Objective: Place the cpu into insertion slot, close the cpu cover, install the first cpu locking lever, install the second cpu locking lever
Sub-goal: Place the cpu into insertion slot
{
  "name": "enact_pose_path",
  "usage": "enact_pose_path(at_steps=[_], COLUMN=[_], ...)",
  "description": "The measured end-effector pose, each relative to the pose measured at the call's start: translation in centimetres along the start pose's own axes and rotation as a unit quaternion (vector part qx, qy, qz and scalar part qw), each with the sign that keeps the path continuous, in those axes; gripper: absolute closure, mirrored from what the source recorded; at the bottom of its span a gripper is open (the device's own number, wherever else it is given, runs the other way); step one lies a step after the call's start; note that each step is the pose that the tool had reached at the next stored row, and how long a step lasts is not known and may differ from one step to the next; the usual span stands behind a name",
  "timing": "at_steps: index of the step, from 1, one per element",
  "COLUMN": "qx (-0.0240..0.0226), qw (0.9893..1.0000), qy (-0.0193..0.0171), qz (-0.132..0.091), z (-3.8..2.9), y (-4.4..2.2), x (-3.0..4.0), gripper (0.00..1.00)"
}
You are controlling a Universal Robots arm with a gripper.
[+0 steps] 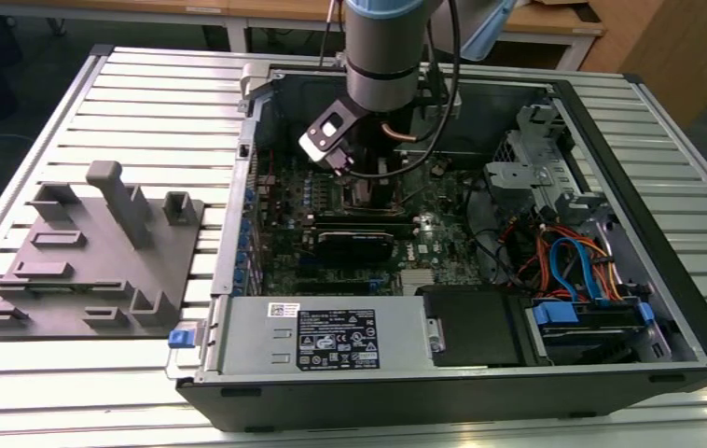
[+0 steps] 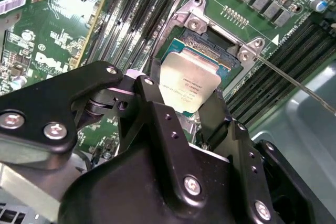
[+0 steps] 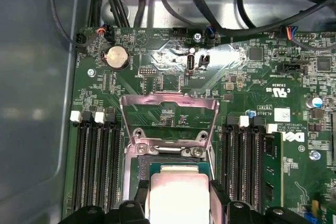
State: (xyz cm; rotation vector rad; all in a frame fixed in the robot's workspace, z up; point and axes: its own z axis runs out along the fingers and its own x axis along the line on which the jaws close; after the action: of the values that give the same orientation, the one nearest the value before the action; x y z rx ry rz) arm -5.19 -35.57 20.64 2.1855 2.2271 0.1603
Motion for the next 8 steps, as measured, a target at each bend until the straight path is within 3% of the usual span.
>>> enact_pose_path(at_steps=[8], qx=[-0.0001], qw=[1.0000], qy=[-0.0002], qz=[0.001], z=[0.42], y=[-0.03], x=[0.30], gripper=[0.46])
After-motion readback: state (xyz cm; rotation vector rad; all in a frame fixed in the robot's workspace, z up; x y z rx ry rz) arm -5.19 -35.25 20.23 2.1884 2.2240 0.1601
